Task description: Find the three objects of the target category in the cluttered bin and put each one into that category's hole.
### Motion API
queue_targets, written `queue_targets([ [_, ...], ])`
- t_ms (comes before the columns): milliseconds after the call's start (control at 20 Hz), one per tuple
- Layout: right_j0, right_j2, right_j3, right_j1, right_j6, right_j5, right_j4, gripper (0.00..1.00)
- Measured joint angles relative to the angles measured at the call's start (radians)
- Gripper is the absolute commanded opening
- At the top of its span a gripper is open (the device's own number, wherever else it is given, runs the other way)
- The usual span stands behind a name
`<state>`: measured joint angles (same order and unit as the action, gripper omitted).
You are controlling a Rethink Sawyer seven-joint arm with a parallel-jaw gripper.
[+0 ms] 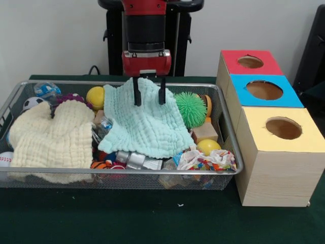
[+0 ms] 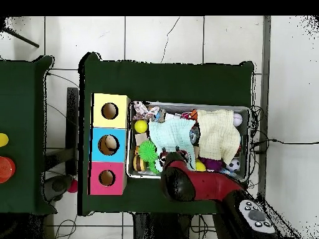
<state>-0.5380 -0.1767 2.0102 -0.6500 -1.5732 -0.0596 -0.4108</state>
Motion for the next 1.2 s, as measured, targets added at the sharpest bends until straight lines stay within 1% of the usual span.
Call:
queue_targets([
  [150, 0.009, 0.014, -0.004, 0.038, 0.000, -0.031, 0.000, 1.00],
  [200, 0.013, 0.022, -0.007, 0.061, 0.000, -0.045, -0.004, 1.00],
  [350, 0.019, 0.034, -0.010, 0.086, 0.000, -0.058, -0.011, 1.00],
  [550, 0.029, 0.048, -0.020, 0.093, 0.000, -0.096, -0.029, 1.00],
  [850, 0.044, 0.077, -0.036, 0.094, 0.000, -0.102, -0.053, 1.00],
  [1200, 0.053, 0.100, -0.077, 0.121, 0.000, -0.137, -0.078, 1.00],
])
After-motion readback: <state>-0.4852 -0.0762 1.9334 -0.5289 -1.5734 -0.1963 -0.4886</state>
